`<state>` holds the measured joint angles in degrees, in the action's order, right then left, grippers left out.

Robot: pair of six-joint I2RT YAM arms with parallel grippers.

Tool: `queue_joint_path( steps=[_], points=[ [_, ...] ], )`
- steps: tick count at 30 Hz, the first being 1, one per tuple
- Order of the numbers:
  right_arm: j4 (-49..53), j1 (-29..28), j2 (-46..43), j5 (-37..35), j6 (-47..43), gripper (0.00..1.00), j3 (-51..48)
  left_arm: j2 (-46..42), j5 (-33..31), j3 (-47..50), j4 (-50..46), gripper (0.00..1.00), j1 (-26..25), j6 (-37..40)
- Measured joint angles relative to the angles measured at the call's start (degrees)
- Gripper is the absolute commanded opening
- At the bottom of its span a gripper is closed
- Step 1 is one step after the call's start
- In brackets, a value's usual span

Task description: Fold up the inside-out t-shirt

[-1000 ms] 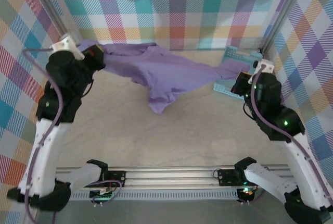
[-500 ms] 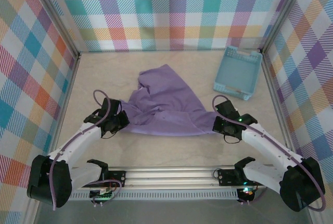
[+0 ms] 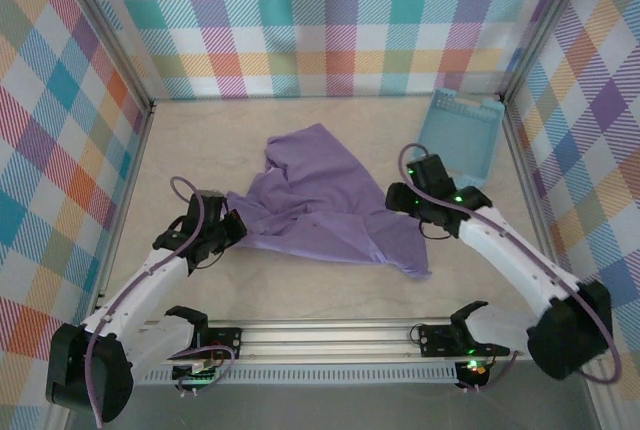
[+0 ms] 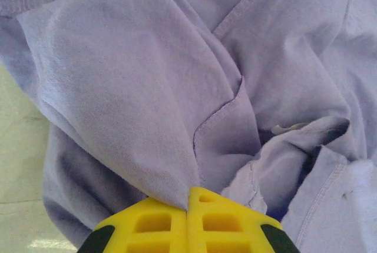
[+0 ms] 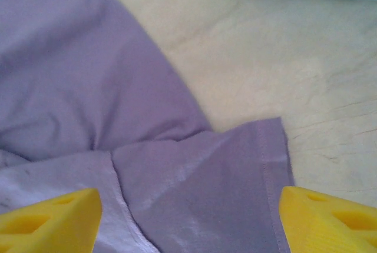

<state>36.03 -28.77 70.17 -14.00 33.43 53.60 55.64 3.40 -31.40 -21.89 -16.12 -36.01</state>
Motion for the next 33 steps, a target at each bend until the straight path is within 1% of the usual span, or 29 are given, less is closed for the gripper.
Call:
queue_joint_path(
  steps=[5, 11, 17, 21, 22, 24, 29, 30, 31, 33],
  points=[
    [-0.85, -3.89, 10.78, 2.14, -1.77, 0.78, 0.22, 0.0, -0.02, 0.87, 0.07, 0.0, 0.0, -0.22],
    [-3.5, -6.95, 18.93, 5.95, -4.48, 0.74, 2.86, 0.66, -0.11, 1.18, 0.04, 0.0, 0.0, -0.22],
    [-6.58, -8.13, 24.96, 8.46, -6.58, 0.7, 6.58, 1.16, -0.92, 1.22, 0.02, 0.0, 0.0, -0.24],
    [-6.51, -8.11, 30.56, 9.27, -8.52, 0.58, 11.3, 2.01, -1.09, 1.27, 0.07, 0.0, 0.0, -0.28],
    [-6.51, -8.11, 31.76, 9.6, -8.92, 0.54, 12.35, 2.21, -1.07, 1.27, 0.02, 0.0, 0.0, -0.42],
    [-6.58, -8.11, 33.55, 10.01, -9.49, 0.43, 13.6, 2.36, -1.07, 1.27, 0.04, 0.0, 0.02, -0.46],
    [-6.21, -8.11, 34.36, 10.14, -10.38, 0.08, 13.7, 2.4, -1.07, 1.44, 0.04, 0.0, 0.0, -0.46],
    [-6.19, -8.11, 34.36, 10.12, -10.34, 0.03, 13.7, 2.45, -1.07, 1.46, 0.04, 0.0, 0.0, -0.46],
    [-6.05, -8.11, 34.36, 9.9, -10.43, 0.0, 13.7, 2.56, -1.07, 1.46, 0.04, 0.0, 0.0, -0.46],
    [-6.03, -8.11, 33.83, 8.94, -10.16, 0.0, 13.46, 2.97, -1.07, 1.46, 0.02, 0.01, 0.0, -0.46]
  ],
)
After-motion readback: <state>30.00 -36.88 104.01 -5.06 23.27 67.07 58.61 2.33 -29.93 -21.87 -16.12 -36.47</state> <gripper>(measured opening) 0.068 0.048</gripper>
